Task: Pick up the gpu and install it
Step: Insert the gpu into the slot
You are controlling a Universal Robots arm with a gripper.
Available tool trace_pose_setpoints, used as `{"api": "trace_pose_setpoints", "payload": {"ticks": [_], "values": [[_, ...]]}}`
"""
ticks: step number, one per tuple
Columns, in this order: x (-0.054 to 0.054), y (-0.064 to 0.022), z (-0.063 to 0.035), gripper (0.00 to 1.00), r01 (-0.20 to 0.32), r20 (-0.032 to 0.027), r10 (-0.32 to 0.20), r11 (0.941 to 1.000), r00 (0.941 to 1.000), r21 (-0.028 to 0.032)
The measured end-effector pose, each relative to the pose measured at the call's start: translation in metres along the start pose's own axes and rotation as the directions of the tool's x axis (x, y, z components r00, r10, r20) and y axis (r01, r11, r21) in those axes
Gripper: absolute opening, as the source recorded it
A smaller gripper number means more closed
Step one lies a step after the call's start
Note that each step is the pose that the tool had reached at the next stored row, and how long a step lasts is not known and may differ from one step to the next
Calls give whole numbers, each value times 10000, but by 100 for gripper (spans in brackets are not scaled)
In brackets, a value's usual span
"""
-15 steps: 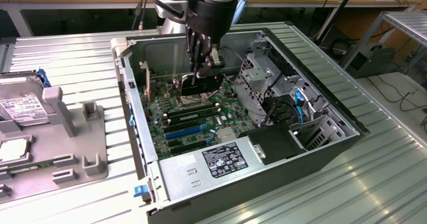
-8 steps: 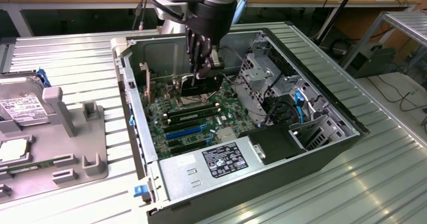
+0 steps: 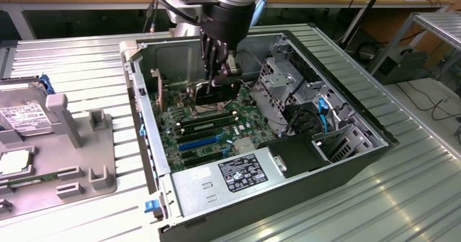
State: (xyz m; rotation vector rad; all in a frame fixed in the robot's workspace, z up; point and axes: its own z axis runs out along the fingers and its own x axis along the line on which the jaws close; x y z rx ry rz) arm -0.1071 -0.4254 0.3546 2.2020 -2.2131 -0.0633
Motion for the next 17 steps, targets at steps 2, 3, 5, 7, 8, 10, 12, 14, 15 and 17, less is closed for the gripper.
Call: {"api": "trace_pose_setpoints", "payload": {"ticks": [2,3,5,7,8,10,12,14,15,17], "values": [[0,-1,12,27,1,0,-1,10000,10000,0],[0,-1,18,27,0,0,0,10000,10000,0],[0,-1,26,27,0,0,0,10000,10000,1],[0,-2,36,27,0,0,0,10000,10000,-1],[0,-2,39,27,0,-1,0,10000,10000,0],[1,-2,47,27,0,0,0,10000,10000,0],[1,-2,53,27,0,0,0,10000,10000,0],[1,-3,60,27,0,-1,0,10000,10000,0],[1,-3,67,27,0,0,0,10000,10000,0],[1,-3,74,27,0,0,0,10000,10000,0]]}}
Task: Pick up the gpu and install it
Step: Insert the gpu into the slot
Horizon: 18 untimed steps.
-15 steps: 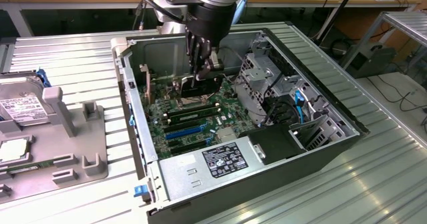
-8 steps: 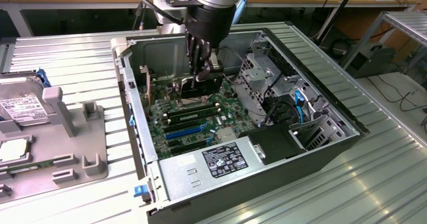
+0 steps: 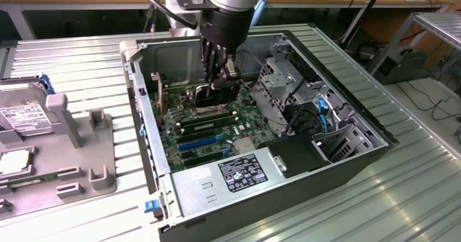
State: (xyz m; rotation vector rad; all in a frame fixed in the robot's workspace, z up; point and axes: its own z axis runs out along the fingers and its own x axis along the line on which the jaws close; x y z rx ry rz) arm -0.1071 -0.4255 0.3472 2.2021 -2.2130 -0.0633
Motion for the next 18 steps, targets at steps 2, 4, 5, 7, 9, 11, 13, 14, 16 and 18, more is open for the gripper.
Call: {"api": "trace_pose_setpoints", "payload": {"ticks": [2,4,5,7,9,11,13,14,16,18], "values": [[0,0,5,27,0,-1,0,10000,10000,-1],[0,0,5,27,0,-2,0,10000,10000,-1],[0,0,6,27,0,-1,0,10000,10000,-1],[0,-1,17,27,0,2,0,10000,10000,1],[0,-1,30,27,0,0,0,10000,10000,0],[1,-2,49,27,0,-1,0,10000,10000,0],[1,-2,55,27,0,-1,0,10000,10000,-1],[1,-3,58,27,0,0,0,10000,10000,0],[1,-3,70,27,0,1,0,10000,10000,0],[1,-1,83,27,0,-1,0,10000,10000,-1]]}}
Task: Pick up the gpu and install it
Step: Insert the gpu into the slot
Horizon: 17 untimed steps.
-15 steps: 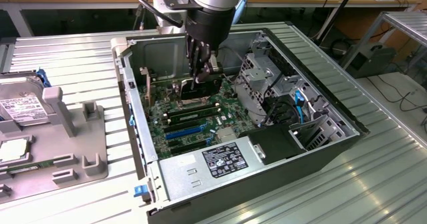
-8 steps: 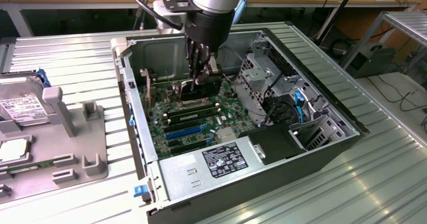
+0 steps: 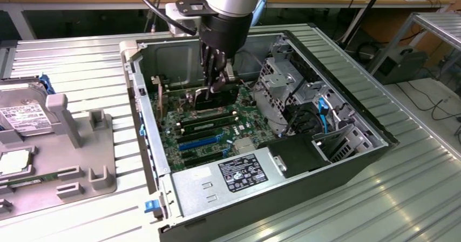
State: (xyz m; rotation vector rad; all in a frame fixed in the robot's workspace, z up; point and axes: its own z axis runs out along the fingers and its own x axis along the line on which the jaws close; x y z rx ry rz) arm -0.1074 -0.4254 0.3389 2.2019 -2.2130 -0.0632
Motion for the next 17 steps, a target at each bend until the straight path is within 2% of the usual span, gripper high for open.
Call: {"api": "trace_pose_setpoints", "payload": {"ticks": [13,17], "values": [[19,-1,11,27,1,8,-1,10000,10000,1],[98,-1,10,27,0,7,0,10000,10000,1]]}}
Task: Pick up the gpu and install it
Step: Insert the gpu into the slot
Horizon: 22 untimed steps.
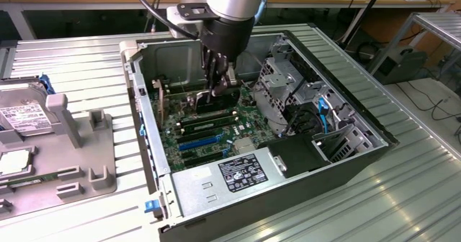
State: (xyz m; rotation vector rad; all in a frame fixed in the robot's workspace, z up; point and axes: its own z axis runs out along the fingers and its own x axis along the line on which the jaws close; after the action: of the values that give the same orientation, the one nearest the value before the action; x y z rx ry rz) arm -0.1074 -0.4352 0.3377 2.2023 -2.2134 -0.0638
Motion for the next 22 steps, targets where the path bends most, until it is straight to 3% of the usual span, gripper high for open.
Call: {"api": "trace_pose_setpoints", "payload": {"ticks": [8,18,22], "values": [[189,-4,71,27,1,4,-1,10000,10000,0],[220,-7,283,27,-1,3,1,10000,10000,0],[304,-11,363,27,0,4,0,10000,10000,0]]}}
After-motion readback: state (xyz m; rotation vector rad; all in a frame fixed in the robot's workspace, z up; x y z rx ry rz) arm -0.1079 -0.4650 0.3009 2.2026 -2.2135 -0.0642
